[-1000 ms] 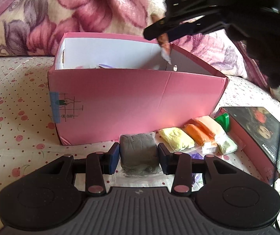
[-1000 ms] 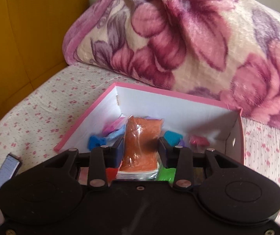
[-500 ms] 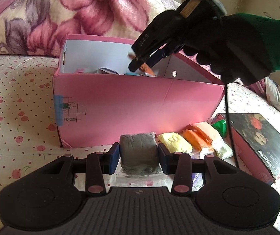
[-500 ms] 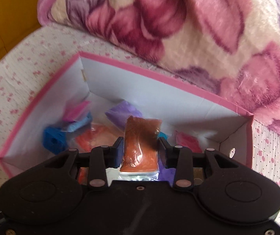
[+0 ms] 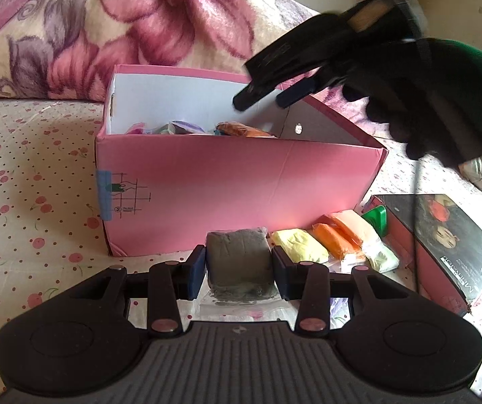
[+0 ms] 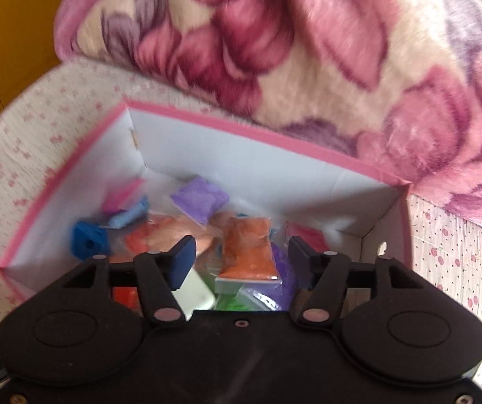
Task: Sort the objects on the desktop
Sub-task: 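Lift orange packet with right tool into pink box and open it, then withdraw right tool from the box back toward the loose packets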
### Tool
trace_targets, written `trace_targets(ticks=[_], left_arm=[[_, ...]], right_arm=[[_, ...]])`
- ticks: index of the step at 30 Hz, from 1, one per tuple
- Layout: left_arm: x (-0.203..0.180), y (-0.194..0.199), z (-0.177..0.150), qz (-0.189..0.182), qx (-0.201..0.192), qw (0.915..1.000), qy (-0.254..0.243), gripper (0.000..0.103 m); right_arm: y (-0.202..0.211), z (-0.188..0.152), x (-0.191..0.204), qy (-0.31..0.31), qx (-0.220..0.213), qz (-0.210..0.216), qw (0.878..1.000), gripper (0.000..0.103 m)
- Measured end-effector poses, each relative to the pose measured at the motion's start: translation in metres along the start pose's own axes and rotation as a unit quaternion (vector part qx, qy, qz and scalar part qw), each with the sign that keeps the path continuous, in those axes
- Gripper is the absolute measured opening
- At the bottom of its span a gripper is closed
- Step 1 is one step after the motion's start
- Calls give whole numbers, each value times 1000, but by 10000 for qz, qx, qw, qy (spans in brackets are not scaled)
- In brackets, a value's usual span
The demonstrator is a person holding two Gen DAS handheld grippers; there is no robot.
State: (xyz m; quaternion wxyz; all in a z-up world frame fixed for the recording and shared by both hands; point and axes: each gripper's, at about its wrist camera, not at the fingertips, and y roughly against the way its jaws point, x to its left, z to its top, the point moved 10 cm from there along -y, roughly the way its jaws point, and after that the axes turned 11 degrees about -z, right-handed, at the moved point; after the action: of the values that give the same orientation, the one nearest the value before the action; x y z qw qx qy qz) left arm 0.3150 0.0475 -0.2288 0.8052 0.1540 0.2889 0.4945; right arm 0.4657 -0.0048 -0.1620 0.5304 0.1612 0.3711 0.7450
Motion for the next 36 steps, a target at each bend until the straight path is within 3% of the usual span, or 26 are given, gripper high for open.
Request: trace_targets(ticks=[6, 11, 20, 30, 36], left_arm=[[3, 6, 0, 82, 4, 10000, -51, 40], [5, 12, 1, 175, 13, 9998, -99, 40], [1, 23, 6, 257, -7, 9993, -277, 40], [-10, 38, 18, 382, -151, 9981, -465, 40], [-25, 64, 41, 339, -612, 9965, -467, 40]], right_arm=[[69, -27, -2, -624, -776, 279, 9946, 69], [99, -74, -5, -1223, -1023, 459, 9861, 71], [81, -142, -11, -1655, -786, 585, 9813, 72], [61, -149, -15, -1550, -697, 727, 9828, 72], [57, -150, -14, -1353, -628, 734, 9861, 72]])
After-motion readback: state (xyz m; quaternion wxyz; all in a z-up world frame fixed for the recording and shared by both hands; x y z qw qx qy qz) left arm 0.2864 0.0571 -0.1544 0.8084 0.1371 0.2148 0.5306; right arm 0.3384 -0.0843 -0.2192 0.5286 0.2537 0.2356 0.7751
